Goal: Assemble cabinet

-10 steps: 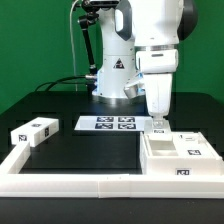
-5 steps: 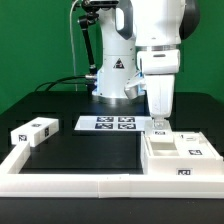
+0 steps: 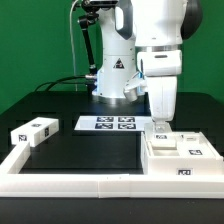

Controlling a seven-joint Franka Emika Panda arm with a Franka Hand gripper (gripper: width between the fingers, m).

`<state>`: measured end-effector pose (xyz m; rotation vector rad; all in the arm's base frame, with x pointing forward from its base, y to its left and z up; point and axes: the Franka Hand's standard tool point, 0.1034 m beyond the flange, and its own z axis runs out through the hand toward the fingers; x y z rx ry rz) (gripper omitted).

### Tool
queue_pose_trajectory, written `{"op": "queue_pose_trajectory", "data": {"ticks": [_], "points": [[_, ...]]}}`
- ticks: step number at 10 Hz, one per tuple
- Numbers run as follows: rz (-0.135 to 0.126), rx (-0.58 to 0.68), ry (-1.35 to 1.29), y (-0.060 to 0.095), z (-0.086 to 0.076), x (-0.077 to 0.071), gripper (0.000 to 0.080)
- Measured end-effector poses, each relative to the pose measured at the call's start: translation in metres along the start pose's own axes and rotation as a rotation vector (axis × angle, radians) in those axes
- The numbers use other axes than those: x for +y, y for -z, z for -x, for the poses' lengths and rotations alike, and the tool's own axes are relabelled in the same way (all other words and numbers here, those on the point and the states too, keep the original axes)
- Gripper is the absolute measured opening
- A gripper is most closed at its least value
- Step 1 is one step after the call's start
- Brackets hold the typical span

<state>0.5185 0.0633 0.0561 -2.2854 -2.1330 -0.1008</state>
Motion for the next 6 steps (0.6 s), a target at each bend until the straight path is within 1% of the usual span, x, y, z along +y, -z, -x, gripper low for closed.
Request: {"op": "queue_pose_trajectory", "data": {"ticks": [1,4,6], "points": [[-0.005,-0.001,-0.004,0.0,0.0,0.011,0.007],[-0.018,-0.003,-0.009,-0.001,0.0,0.029,0.007],[-0.02,-0.003,0.005,-0.001,0.0,0.039,0.007]]}}
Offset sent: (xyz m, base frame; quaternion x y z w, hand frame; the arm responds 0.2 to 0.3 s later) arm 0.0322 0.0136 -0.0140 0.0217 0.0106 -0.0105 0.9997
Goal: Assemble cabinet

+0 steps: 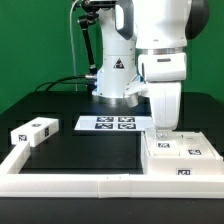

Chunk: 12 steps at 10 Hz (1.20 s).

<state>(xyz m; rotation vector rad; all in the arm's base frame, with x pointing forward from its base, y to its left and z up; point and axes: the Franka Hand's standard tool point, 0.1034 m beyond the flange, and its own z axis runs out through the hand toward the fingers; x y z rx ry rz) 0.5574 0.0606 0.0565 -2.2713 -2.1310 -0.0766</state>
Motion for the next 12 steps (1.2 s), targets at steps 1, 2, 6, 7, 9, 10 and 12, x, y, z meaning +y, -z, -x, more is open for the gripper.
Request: {"op": "queue_pose_trajectory", "data": {"ticks": [1,2,6,7,9,10,12], "points": [[0.006,0.003,0.005,0.0,0.0,0.006,0.007],[0.012,0.006,0.013,0.0,0.0,0.012,0.007],[0.017,0.011,0.03,-0.001,0.0,0.023,0.0071],[0.017,0.01,0.03,-0.001,0.0,0.023,0.0071],[0.019,0.007,0.03,0.001,-0.001,0.023,0.0071],[0.02,0.005,0.033,0.002,-0.002,0.022,0.0186],[0.03,0.0,0.036,0.01,0.0,0.021,0.0322]]}}
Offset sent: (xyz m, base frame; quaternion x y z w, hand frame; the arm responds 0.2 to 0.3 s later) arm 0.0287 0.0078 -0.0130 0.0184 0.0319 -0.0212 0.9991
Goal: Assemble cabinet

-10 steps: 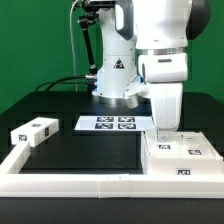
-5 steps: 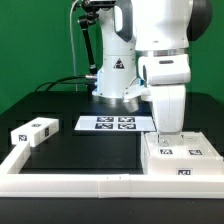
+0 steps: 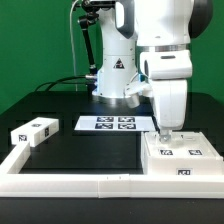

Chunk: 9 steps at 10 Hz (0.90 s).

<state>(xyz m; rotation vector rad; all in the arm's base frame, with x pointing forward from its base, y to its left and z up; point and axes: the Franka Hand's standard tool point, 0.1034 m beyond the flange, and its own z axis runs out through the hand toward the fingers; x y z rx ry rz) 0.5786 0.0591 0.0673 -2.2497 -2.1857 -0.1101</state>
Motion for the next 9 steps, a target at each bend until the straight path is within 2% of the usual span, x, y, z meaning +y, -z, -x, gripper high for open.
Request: {"op": "queue_pose_trajectory", "data": {"ticks": [1,2,3,4,5,6,7,8,9], "points": [[0.007,-0.003,0.0,0.005,0.001,0.0,0.0504],[0.015,-0.007,0.001,0.011,0.002,-0.002,0.0641],[0.061,-0.001,-0.036,0.021,0.002,-0.005,0.0641],[0.112,0.006,-0.094,0.033,0.001,-0.018,0.0764],[0.129,0.01,-0.17,0.038,0.0,-0.036,0.0789],[0.153,0.02,-0.187,0.04,-0.001,-0.047,0.0789],[0.163,0.034,-0.255,0.039,-0.003,-0.059,0.0797],[0.151,0.033,-0.278,0.036,-0.005,-0.068,0.0797],[0.155,0.033,-0.273,0.037,-0.003,-0.065,0.0797]]}}
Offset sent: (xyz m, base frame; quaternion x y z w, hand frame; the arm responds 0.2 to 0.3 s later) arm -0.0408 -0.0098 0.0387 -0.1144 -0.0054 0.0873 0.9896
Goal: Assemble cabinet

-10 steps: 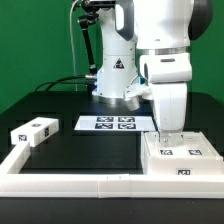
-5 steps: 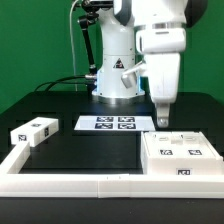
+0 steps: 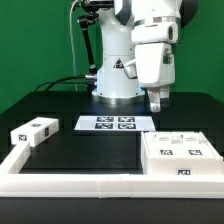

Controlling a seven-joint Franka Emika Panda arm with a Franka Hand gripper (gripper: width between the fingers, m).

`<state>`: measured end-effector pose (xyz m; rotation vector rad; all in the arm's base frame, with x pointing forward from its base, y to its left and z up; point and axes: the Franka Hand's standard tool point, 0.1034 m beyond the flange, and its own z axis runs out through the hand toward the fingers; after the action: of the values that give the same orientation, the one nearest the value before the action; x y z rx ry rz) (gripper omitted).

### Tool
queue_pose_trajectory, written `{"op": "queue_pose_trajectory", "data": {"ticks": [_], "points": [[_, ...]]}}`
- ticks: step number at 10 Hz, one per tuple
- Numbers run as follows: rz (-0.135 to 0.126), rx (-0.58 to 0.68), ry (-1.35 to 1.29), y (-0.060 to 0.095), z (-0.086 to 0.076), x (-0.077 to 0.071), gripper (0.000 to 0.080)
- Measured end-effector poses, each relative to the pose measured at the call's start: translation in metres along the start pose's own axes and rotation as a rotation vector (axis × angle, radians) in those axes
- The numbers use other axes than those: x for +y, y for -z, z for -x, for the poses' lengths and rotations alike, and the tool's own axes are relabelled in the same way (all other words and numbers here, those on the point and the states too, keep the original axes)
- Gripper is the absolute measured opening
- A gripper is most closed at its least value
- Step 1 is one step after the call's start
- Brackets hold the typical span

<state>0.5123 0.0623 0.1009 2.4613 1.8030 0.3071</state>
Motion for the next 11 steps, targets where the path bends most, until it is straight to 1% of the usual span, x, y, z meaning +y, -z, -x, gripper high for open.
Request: {"op": "queue_pose_trajectory", "data": {"ticks": [3,4,5,6,8,9,11], "points": [[0.002,0.002,-0.026,0.0,0.0,-0.001,0.0797],[0.037,0.035,-0.158,0.002,0.0,-0.002,0.0797],[0.035,0.046,-0.297,0.0,-0.002,-0.011,0.0797],[0.032,0.057,-0.405,-0.002,-0.007,-0.014,0.0797],[0.008,0.059,-0.56,-0.01,-0.001,-0.017,0.0797],[0.007,0.062,-0.588,-0.009,-0.003,-0.016,0.0797],[-0.001,0.066,-0.726,-0.01,-0.003,-0.017,0.0797]]}}
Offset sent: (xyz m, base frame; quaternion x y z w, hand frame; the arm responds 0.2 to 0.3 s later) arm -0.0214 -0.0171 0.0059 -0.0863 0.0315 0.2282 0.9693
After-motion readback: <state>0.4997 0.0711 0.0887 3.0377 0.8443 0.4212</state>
